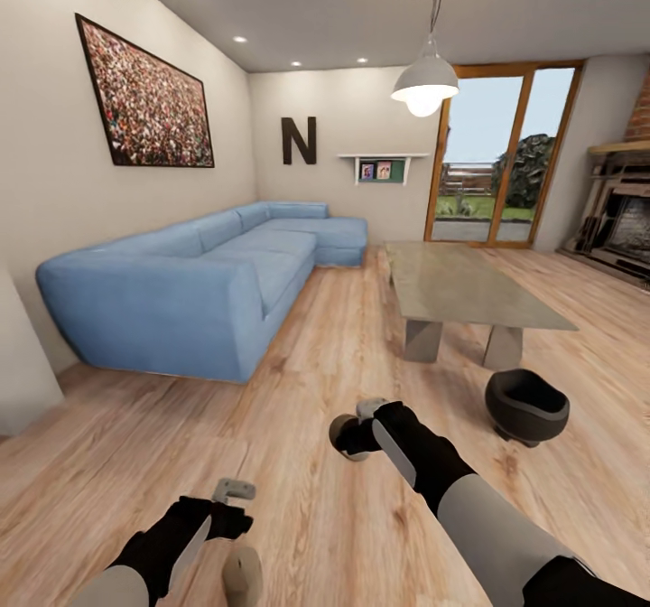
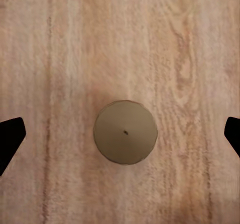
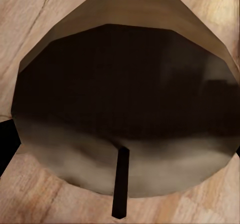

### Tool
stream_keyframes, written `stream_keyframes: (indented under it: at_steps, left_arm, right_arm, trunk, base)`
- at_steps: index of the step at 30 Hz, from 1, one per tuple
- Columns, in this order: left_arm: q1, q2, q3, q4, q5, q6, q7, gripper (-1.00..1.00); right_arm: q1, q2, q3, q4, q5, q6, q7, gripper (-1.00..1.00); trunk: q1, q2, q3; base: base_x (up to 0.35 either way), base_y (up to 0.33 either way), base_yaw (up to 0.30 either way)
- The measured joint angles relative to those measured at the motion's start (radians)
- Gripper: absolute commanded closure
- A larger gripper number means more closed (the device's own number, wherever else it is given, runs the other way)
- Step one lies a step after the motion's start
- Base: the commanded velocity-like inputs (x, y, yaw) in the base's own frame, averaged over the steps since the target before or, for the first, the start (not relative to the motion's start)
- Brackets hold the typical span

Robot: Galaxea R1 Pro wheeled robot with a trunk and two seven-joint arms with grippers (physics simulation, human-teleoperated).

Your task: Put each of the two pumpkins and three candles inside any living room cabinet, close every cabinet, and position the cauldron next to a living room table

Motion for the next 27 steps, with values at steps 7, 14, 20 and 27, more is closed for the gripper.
stream_keyframes:
  at_steps: [7, 14, 20, 27]
  left_arm:
    - [0.000, 0.000, 0.001, 0.065, -0.003, -0.005, -0.034, -1.00]
    - [0.000, -0.002, 0.005, 0.093, 0.002, -0.001, -0.035, -1.00]
    - [0.000, -0.009, 0.009, 0.111, 0.005, 0.002, -0.032, -1.00]
    - [0.000, -0.009, 0.023, 0.124, 0.026, -0.004, -0.027, -1.00]
  right_arm:
    - [0.000, 0.002, 0.000, 0.000, -0.001, 0.000, 0.001, 1.00]
    - [0.000, 0.002, 0.000, 0.000, -0.001, 0.000, 0.000, 1.00]
    - [0.000, 0.003, 0.003, -0.012, -0.002, 0.002, 0.000, 1.00]
    - [0.000, 0.003, 0.005, -0.016, -0.002, 0.002, 0.000, 1.00]
  trunk:
    - [0.000, 0.000, 0.000]
    - [0.000, 0.000, 0.000]
    - [0.003, -0.001, -0.019]
    - [0.006, -0.003, -0.046]
  base:
    - [0.062, 0.068, -0.161]
    - [0.003, 0.003, -0.011]
    - [0.000, 0.000, 0.000]
    - [0.000, 0.000, 0.000]
